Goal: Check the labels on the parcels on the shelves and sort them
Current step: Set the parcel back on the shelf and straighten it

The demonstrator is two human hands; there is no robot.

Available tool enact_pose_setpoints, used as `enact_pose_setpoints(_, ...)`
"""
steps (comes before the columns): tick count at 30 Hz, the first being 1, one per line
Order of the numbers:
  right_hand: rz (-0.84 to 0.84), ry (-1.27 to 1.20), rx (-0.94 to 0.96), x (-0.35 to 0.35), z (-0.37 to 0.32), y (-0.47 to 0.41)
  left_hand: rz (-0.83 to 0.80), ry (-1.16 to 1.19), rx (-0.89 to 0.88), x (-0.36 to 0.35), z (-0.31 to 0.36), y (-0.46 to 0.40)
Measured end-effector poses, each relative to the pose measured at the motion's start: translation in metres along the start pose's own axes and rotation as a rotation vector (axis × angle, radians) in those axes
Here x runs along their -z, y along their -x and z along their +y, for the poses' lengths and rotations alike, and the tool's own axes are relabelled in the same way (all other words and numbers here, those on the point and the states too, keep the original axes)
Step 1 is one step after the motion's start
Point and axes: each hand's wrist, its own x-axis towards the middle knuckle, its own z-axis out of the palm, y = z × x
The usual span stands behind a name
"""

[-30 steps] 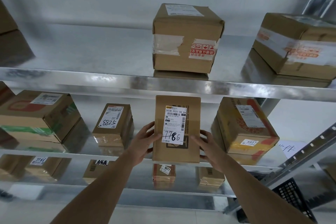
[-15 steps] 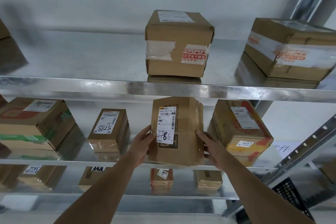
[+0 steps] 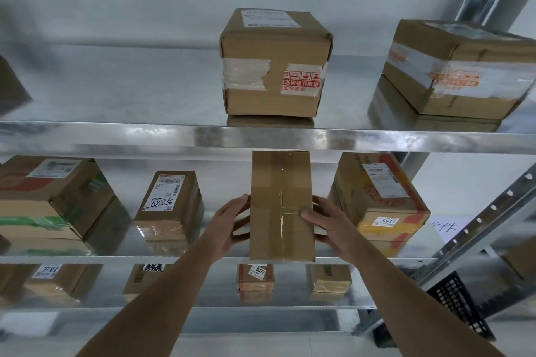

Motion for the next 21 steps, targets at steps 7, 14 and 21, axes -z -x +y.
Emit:
enact_pose_setpoints(7, 0.022, -0.089, -0.026, -0.004, 0.008, -0.002, -0.004, 0.083, -0.021, 0.009, -0.002, 0.005)
enact_pose_setpoints(14, 0.004, -0.12, -0.044, 0.002, 0.009, -0.003, -0.012, 0.087, 0.009, 0.011, -0.004, 0.003)
enact_pose_setpoints(21, -0.008, -0.149, -0.04, 0.004, 0.01, -0.004, -0.015, 0.086, 0.013, 0.011, -0.004, 0.002)
